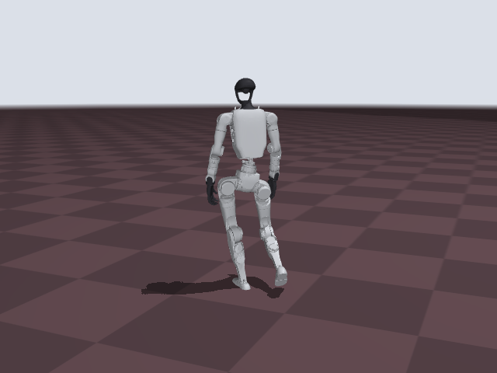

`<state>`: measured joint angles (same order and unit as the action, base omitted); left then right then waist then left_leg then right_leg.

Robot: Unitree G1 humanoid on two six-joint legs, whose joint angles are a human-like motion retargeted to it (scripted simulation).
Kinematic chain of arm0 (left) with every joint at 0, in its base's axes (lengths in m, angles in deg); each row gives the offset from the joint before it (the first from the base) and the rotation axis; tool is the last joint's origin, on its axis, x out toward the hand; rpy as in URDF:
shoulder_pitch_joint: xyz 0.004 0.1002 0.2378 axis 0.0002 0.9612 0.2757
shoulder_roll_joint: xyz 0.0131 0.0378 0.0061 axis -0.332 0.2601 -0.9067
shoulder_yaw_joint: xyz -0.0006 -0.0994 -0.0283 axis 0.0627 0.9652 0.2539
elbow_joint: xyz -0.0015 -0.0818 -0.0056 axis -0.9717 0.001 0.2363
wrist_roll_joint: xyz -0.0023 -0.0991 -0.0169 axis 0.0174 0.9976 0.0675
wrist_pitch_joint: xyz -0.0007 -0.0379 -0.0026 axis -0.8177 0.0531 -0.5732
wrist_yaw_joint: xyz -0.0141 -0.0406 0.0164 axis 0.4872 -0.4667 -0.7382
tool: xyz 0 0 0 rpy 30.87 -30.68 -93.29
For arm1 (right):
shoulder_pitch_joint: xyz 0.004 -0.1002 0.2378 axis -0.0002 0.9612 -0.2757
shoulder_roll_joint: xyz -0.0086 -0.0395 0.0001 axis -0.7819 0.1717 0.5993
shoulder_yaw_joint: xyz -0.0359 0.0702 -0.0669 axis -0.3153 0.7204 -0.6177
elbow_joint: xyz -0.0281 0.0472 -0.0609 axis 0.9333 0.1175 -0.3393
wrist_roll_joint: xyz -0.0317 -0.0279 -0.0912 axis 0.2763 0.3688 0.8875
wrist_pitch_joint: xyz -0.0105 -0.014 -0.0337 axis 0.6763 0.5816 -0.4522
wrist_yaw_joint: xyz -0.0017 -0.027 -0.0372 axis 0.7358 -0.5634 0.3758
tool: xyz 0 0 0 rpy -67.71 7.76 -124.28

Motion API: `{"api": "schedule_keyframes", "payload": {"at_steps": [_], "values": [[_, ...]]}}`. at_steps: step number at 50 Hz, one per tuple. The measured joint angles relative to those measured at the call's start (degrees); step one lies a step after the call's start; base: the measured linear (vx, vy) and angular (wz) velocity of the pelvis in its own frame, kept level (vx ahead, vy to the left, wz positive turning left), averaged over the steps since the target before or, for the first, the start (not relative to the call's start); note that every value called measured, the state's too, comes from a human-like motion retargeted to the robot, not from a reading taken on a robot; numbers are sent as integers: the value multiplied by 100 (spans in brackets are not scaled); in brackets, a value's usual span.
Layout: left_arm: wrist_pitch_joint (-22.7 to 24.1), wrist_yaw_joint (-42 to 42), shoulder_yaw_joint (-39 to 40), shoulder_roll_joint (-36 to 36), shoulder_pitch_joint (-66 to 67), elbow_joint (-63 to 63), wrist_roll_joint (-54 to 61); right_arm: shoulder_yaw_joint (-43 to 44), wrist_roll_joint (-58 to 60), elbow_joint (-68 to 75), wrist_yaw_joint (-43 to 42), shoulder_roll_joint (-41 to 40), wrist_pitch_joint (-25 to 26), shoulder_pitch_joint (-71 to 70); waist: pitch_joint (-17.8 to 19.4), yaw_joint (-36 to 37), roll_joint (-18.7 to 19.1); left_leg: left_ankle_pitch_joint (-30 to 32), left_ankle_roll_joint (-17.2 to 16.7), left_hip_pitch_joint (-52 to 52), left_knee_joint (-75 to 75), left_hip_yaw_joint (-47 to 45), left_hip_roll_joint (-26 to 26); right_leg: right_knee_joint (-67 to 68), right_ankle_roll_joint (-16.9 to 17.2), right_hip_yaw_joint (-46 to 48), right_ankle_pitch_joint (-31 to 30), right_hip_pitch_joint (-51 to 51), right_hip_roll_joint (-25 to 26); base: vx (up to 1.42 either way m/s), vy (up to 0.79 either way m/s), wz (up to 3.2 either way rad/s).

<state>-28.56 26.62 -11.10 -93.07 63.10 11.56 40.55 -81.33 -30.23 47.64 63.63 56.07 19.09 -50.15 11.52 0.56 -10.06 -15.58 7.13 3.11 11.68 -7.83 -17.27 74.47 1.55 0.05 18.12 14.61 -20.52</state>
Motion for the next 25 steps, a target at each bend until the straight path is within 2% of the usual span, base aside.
{"api": "schedule_keyframes", "payload": {"at_steps": [5,12,17,25], "values": [[-87,28,50,39,34,-107,7,22,-7,-21,6,28,21,-10,49,-238,158,-20,-48,-501,-447,303,37,-68,-200,123,294,710,70,27,6,25],[-119,90,48,142,148,-325,-27,49,35,47,6,40,69,105,81,-509,392,-129,-122,-1104,-874,687,194,-1192,-57,282,104,1402,326,25,4,27],[-71,137,56,169,218,-447,-85,47,98,164,4,30,112,158,67,-621,607,-161,-163,-1497,-1180,874,424,-2442,260,378,-537,1683,624,21,1,18],[45,78,94,162,313,-558,-99,43,154,314,-65,-3,124,220,8,-638,772,-327,-141,-1907,-1226,971,667,-4153,872,321,-2010,1868,1042,17,-4,4]]}}
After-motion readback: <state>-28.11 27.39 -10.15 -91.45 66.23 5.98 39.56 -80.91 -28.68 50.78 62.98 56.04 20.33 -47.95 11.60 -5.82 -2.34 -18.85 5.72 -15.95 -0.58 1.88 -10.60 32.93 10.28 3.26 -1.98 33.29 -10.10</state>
